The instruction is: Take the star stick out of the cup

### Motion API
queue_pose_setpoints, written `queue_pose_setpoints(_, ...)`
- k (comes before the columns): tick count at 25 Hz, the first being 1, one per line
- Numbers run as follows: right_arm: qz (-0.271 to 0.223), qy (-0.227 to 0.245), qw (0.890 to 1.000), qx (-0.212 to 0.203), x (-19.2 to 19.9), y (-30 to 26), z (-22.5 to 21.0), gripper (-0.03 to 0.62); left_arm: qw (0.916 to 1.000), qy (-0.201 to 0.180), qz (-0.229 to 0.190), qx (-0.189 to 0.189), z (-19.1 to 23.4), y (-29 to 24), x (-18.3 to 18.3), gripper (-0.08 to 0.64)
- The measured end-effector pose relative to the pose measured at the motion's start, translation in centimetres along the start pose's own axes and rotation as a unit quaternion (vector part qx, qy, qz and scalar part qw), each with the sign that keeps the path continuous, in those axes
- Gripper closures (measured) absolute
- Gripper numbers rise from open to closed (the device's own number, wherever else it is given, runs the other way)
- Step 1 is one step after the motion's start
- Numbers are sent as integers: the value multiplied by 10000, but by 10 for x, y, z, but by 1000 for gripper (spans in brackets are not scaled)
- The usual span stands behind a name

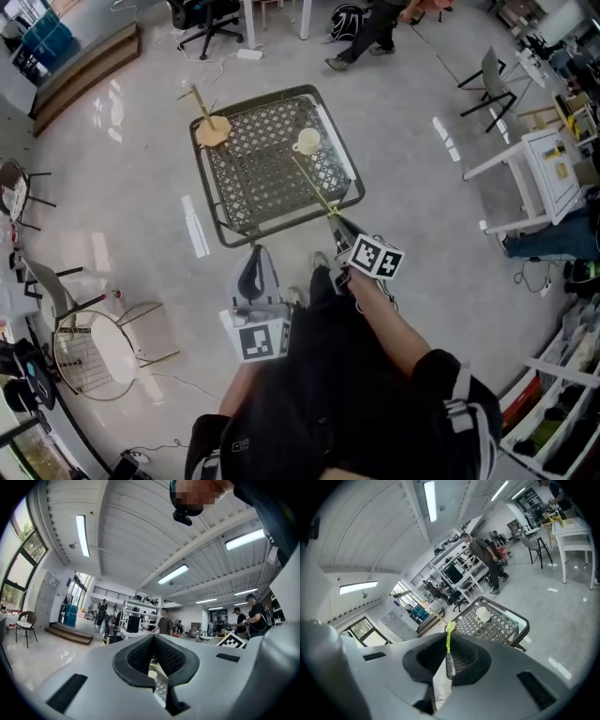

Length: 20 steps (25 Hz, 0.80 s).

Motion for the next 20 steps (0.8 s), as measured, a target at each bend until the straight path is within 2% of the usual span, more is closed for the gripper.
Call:
queue_pose_setpoints(8, -502, 853, 9950, -102, -25, 42, 12, 571, 9997, -233, 65, 39, -26, -1, 0, 545)
queue_pose_setpoints(17, -857, 1429, 9858, -220, -50, 101, 2, 571, 9994, -308, 92, -92, -73, -11, -5, 545)
queue_pose_setpoints(20, -980, 1601, 9818, -291, -55, 119, 0, 571, 9997, -211, 72, -105, -88, -13, -5, 545)
Point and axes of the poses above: the fingertips, and each gripper's own axes: y backward along the fingers, z to its left, x out of its underside, the point moved 1 cm from there along y, backward along the fingers, and after that the axes turned 4 degrees about x, right-handed, at the moved point
